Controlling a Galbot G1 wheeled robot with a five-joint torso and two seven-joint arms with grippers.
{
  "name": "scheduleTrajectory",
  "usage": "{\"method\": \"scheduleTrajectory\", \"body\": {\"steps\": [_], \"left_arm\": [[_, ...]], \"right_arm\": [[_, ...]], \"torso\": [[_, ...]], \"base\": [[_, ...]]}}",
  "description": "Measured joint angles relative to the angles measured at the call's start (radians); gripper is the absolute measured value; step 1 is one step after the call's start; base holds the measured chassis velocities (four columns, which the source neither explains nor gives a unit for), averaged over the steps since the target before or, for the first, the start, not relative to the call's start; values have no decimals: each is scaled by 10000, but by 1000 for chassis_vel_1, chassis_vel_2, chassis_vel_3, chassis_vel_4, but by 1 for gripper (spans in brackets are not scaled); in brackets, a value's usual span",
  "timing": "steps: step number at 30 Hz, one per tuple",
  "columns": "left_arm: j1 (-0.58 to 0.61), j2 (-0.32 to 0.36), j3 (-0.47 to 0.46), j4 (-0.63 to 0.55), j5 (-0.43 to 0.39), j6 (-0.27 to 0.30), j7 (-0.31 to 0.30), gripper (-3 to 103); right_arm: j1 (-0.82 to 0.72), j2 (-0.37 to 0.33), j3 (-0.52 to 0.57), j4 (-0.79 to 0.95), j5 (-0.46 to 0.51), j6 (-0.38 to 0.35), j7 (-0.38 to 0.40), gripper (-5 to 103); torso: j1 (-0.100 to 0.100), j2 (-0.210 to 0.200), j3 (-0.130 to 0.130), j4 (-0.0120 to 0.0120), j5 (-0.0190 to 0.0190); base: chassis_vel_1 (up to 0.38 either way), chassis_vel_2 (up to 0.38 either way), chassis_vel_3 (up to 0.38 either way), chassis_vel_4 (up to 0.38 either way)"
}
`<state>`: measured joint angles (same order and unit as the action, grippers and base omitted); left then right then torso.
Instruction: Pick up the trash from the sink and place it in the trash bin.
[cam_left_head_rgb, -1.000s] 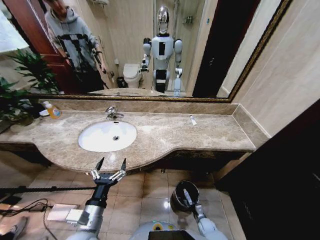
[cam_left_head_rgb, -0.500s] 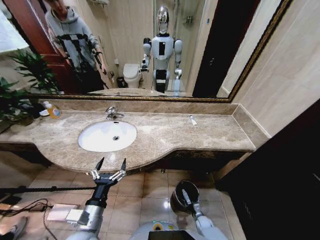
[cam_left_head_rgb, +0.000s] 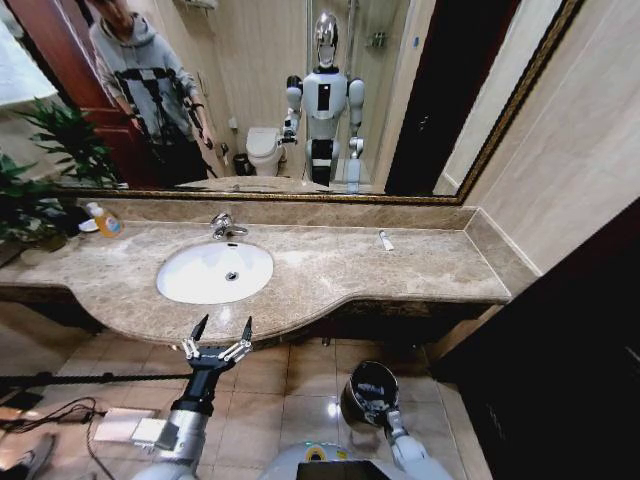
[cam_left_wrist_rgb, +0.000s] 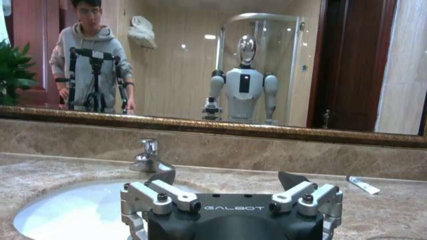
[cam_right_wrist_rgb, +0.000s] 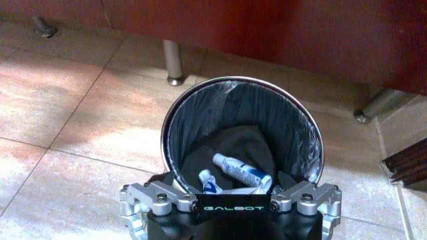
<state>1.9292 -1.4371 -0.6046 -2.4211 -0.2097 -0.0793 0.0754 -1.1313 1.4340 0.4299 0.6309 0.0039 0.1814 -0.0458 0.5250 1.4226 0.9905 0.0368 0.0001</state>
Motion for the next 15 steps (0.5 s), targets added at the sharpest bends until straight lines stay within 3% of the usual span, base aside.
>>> {"method": "scheduleTrajectory", "body": {"steps": [15], "left_arm": [[0,0,0,0,0,0,0,100]], "right_arm": [[-2148,-390,29,3717,495,-392,755,100]], "torso": [[-1,1,-1,0,-1]], "base": [[0,0,0,0]]}}
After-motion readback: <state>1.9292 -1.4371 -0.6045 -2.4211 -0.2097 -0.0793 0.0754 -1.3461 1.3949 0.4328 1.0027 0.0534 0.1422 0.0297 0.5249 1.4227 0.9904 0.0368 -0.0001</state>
